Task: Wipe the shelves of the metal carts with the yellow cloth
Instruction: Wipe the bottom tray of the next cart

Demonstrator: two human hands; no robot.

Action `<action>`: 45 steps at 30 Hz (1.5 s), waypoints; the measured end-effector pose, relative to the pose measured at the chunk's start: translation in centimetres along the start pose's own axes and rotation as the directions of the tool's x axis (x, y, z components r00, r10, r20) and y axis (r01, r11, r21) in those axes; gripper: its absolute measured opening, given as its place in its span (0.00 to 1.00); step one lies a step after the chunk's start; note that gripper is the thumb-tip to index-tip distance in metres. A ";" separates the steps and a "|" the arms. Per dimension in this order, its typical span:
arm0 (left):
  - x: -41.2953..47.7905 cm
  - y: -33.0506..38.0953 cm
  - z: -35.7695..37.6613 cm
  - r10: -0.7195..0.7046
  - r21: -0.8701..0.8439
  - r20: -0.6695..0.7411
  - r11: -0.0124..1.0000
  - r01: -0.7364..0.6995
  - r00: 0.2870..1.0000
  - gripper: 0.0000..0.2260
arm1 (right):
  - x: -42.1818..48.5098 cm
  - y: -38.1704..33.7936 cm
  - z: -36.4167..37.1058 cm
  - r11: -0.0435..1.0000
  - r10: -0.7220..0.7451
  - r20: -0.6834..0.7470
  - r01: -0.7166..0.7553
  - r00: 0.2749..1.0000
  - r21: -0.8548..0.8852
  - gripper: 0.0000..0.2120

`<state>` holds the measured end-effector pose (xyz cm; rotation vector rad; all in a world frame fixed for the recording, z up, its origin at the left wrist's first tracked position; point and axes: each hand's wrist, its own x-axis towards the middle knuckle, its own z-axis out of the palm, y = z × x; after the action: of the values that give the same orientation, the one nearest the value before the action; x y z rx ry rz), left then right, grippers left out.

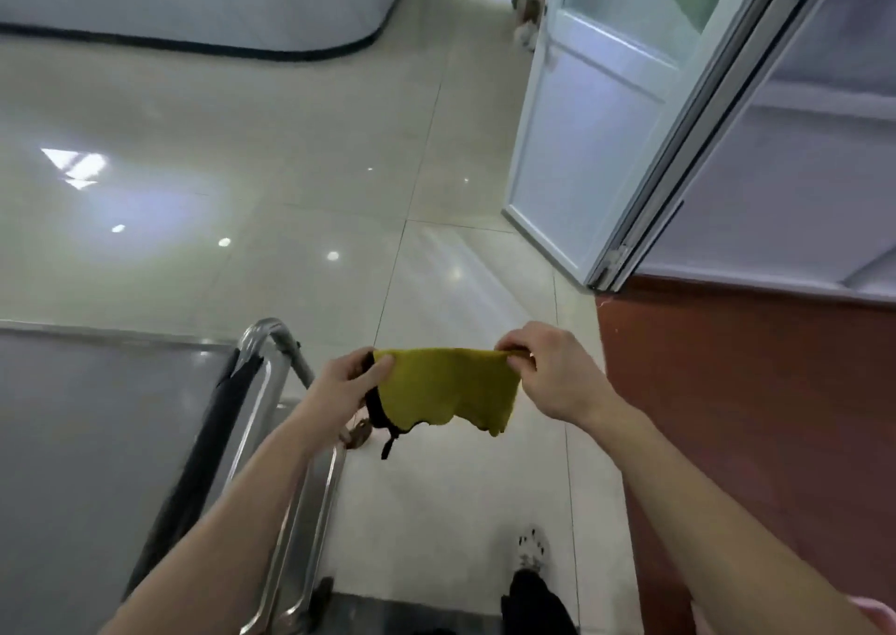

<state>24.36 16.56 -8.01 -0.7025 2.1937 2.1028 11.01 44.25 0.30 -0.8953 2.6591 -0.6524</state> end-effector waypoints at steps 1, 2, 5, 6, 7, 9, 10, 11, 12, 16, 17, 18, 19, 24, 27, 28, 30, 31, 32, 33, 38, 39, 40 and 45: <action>1.9 1.1 0.3 -0.006 -0.011 -0.016 1.000 0.005 1.000 0.19 | 2.8 1.2 -0.6 0.999 -0.019 0.011 0.019 1.000 -0.029 0.10; 3.8 2.0 0.5 0.004 -0.014 -0.034 1.000 -0.005 0.999 0.14 | 5.6 2.3 -1.0 0.996 -0.045 0.024 0.047 0.999 -0.078 0.09; 9.1 4.3 0.9 0.059 0.097 -0.036 0.994 -0.056 0.998 0.10 | 14.6 4.5 -2.0 0.969 -0.094 0.162 0.127 0.982 -0.210 0.11; 10.6 5.0 0.8 0.085 0.152 -0.027 0.985 -0.080 0.996 0.09 | 17.6 4.7 -2.3 0.967 -0.109 0.221 0.154 0.969 -0.201 0.11; 11.8 5.7 0.7 0.097 0.208 -0.021 0.974 -0.090 0.995 0.07 | 20.5 4.6 -2.6 0.967 -0.127 0.275 0.181 0.953 -0.180 0.10; 13.9 7.3 0.3 0.109 0.288 0.010 0.952 -0.107 0.994 0.06 | 25.6 3.3 -3.2 0.974 -0.182 0.337 0.217 0.924 -0.071 0.06; 14.9 8.0 -0.1 0.115 0.322 0.027 0.940 -0.117 0.993 0.07 | 28.0 2.2 -3.3 0.970 -0.226 0.361 0.244 0.905 -0.007 0.05; 15.7 8.9 -0.6 0.121 0.353 0.029 0.927 -0.124 0.992 0.07 | 30.2 0.9 -3.3 0.959 -0.273 0.376 0.283 0.886 0.028 0.05; 16.6 9.7 -1.2 0.131 0.371 0.014 0.920 -0.127 0.991 0.06 | 32.5 -0.5 -3.0 0.941 -0.327 0.387 0.337 0.862 0.043 0.06; 21.3 10.8 -4.9 0.140 0.282 -0.138 0.955 -0.097 0.980 0.07 | 41.5 -5.8 -1.1 0.817 -0.506 0.554 0.573 0.661 0.062 0.13; 22.6 10.6 -6.1 0.124 0.265 -0.157 0.961 -0.079 0.980 0.08 | 43.9 -6.9 -0.7 0.804 -0.523 0.568 0.590 0.635 0.081 0.16; 24.2 10.1 -7.4 0.098 0.239 -0.174 0.970 -0.055 0.980 0.08 | 46.4 -7.9 -0.2 0.795 -0.542 0.560 0.598 0.626 0.101 0.18; 25.9 9.8 -8.6 0.076 0.194 -0.207 0.980 -0.035 0.975 0.08 | 49.1 -8.7 0.4 0.788 -0.551 0.558 0.607 0.620 0.104 0.18; 32.3 7.7 -16.7 -0.023 -0.019 -0.677 1.000 0.014 0.736 0.13 | 61.1 -13.1 2.9 0.712 -0.517 0.705 0.701 0.486 0.039 0.15; 33.5 8.7 -20.5 -0.076 -0.008 -0.839 0.992 0.128 0.539 0.09 | 66.4 -17.2 3.9 0.611 -0.489 0.769 0.791 0.412 -0.035 0.14; 33.7 9.4 -21.5 -0.092 -0.034 -0.858 0.992 0.124 0.505 0.05 | 67.7 -18.8 4.9 0.559 -0.512 0.751 0.825 0.417 -0.077 0.14; 34.2 10.6 -23.4 -0.088 -0.024 -0.879 0.990 0.141 0.469 0.03 | 69.3 -22.3 7.4 0.476 -0.585 0.689 0.869 0.428 -0.135 0.12; 34.4 10.9 -24.3 -0.071 0.009 -0.891 0.985 0.174 0.449 0.04 | 69.8 -24.1 8.9 0.456 -0.613 0.668 0.879 0.422 -0.137 0.12; 34.6 11.0 -25.2 -0.050 0.042 -0.912 0.976 0.214 0.407 0.03 | 70.5 -25.8 10.5 0.484 -0.616 0.663 0.869 0.425 -0.107 0.13; 34.8 10.8 -25.8 -0.035 0.057 -0.939 0.965 0.254 0.343 0.03 | 70.9 -27.7 11.7 0.562 -0.592 0.670 0.825 0.448 -0.055 0.12; 37.8 8.0 -26.8 -0.076 -0.048 -0.993 0.956 0.290 0.087 0.07 | 73.5 -35.3 19.0 0.876 -0.399 0.858 0.411 0.325 0.252 0.15; 39.0 7.4 -26.9 -0.101 -0.088 -0.994 0.955 0.285 0.033 0.10 | 73.8 -36.5 20.4 0.908 -0.355 0.896 0.328 0.269 0.261 0.15; 40.2 6.8 -27.2 -0.132 -0.132 -0.991 0.948 0.289 -0.022 0.14 | 74.1 -37.8 21.8 0.916 -0.331 0.919 0.304 0.212 0.260 0.14; 45.4 4.5 -26.9 -0.362 -0.456 -0.840 0.875 0.164 -0.404 0.24 | 74.4 -41.5 26.5 0.781 -0.224 0.959 0.556 -0.175 0.284 0.10</action>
<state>-10.23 -22.80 -15.83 -3.6394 1.2842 0.9836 -15.74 -40.24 -9.61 -1.4967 0.9611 0.3279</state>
